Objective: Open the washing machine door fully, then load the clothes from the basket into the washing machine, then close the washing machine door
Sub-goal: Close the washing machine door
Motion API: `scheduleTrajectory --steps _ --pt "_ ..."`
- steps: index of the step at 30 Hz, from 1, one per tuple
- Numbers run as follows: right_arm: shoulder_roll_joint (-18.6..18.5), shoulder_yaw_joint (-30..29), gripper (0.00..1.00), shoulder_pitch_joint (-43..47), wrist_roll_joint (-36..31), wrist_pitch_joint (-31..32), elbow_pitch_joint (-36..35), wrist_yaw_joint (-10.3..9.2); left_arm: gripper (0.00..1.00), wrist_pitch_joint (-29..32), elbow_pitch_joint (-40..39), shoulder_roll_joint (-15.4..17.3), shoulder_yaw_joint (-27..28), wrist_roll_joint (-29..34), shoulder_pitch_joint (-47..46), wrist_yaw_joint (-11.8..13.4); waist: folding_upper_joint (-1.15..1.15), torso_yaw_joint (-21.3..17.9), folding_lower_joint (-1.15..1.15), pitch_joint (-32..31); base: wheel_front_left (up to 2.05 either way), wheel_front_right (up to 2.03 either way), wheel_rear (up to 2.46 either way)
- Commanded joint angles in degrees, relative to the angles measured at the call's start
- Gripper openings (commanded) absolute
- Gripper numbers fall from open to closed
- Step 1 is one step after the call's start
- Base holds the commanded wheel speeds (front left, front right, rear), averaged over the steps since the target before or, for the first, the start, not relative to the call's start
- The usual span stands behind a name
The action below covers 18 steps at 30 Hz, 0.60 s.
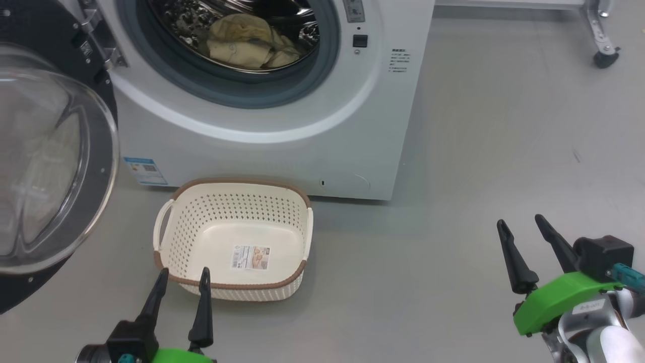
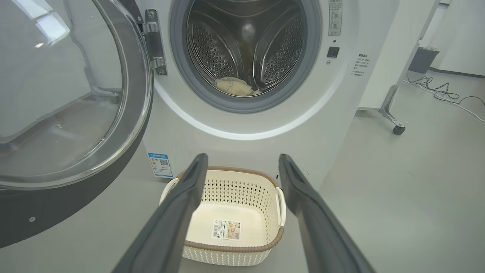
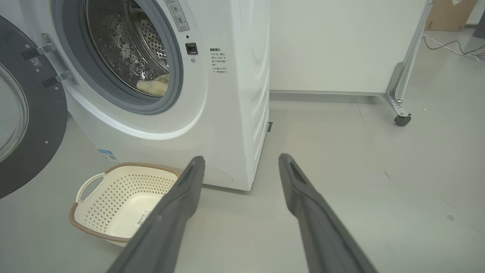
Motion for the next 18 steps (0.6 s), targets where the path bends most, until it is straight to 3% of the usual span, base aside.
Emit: scheduleTrajectory --steps 1,15,18 --pt "-1.01 0.98 1.00 -0.94 -0.46 -0.04 -2.38 -0.01 1.00 -0.35 -1.61 0.82 1.75 0.62 -2.97 0.24 0.00 2.15 0.00 0.32 0.00 0.00 0.00" --pt "-1.49 1.70 1.00 -1.18 -0.66 1.02 -3.13 -0.01 1.00 -0.52 -1.21 0.79 1.32 0.39 -3.04 0.86 0.00 20.00 0.00 -0.08 0.00 0.00 0.00" --pt "-1.51 2.07 1.00 -1.31 -0.52 1.16 -3.05 -0.01 1.00 -0.58 -1.30 0.82 1.53 0.24 -2.47 1.12 0.00 21.83 0.00 -0.59 0.00 0.00 0.00"
